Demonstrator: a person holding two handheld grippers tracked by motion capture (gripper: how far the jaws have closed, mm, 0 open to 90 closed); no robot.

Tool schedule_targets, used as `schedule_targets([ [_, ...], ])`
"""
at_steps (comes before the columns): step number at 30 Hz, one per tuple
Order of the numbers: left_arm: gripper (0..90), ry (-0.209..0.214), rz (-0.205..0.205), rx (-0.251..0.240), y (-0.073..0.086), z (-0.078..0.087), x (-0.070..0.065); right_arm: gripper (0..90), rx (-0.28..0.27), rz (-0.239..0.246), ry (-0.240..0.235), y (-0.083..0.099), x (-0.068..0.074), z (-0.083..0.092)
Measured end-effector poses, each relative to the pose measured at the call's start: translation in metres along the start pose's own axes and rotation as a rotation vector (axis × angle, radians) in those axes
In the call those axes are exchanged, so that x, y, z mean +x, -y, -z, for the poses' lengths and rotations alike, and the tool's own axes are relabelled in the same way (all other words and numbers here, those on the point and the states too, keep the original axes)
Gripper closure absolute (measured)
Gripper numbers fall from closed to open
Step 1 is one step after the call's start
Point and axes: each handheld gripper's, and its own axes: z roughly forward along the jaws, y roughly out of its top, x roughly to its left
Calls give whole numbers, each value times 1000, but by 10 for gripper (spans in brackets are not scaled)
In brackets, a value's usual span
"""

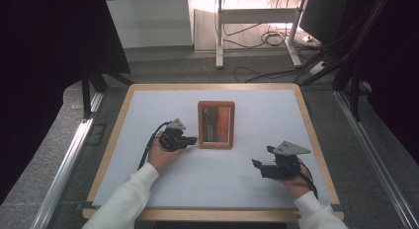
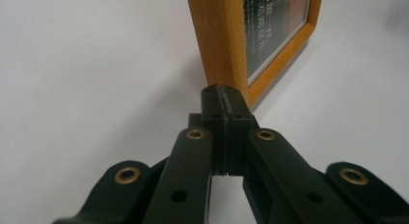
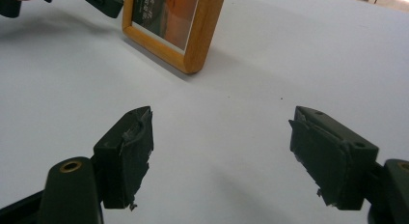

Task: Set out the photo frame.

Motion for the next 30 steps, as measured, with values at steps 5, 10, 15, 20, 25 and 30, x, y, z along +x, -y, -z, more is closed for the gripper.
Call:
schedule_targets([
  [5,900,-1,10,-14,6,11,-3,231,8,18,8,2,3,-3],
  [10,893,-6,13,-34,11,25,-5,230,13,20,17,4,3,-4],
  [15,882,-27,27,-56,20,39,-6,230,3,9,27,6,1,-2],
  [20,722,-43,57,-89,32,50,-10,225,-15,3,40,6,-1,2],
  [25,501,-62,61,-72,41,57,-19,224,-29,-30,58,8,-6,6],
  [30,423,-91,27,-43,51,66,-27,223,-17,-22,78,11,-8,5],
])
